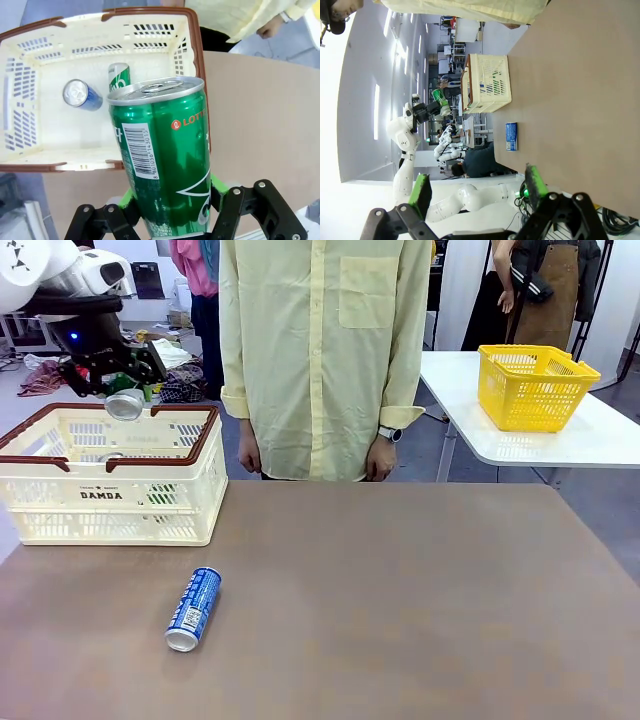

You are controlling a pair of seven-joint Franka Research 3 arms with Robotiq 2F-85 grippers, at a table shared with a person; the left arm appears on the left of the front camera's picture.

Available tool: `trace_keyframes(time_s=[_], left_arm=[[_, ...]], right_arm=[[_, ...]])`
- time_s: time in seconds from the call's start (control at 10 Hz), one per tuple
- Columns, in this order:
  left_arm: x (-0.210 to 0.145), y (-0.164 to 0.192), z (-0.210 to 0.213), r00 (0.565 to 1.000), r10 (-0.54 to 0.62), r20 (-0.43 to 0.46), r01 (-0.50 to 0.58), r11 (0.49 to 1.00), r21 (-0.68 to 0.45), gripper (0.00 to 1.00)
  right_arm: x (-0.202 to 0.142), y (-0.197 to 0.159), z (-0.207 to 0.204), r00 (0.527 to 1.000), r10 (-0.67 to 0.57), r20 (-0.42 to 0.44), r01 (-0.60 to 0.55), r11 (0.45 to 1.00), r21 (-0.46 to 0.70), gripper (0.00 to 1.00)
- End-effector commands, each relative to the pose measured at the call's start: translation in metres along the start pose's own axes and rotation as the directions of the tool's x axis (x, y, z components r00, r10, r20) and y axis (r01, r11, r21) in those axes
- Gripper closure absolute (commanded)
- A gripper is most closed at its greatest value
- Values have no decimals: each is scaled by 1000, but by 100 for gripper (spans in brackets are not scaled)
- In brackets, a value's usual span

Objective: Place the drinks into the Shopping basket.
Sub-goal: Pick up one drink and place it into the Shopping basket.

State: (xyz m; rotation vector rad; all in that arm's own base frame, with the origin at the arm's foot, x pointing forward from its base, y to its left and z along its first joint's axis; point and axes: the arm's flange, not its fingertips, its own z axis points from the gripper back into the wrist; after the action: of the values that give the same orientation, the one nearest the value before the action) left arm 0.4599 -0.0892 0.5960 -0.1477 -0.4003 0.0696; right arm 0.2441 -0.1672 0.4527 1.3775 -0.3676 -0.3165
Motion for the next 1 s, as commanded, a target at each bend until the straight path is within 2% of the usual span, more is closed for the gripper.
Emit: trace_keyframes(time_s=[0.0, 0.4, 0.9], left_arm=[[23, 2, -19, 1000, -2, -21, 2, 999, 35, 100], [63, 20, -88, 988, -36, -148, 43, 998, 45, 100], [75, 21, -159, 967, -42, -253, 62, 995, 74, 100]], right_arm=[[2, 7, -1, 1000, -12, 8, 12, 1000, 21, 0], [2, 7, -1, 1000, -12, 8, 12, 1000, 21, 0], [2, 7, -1, 1000, -12, 8, 12, 1000, 21, 0]])
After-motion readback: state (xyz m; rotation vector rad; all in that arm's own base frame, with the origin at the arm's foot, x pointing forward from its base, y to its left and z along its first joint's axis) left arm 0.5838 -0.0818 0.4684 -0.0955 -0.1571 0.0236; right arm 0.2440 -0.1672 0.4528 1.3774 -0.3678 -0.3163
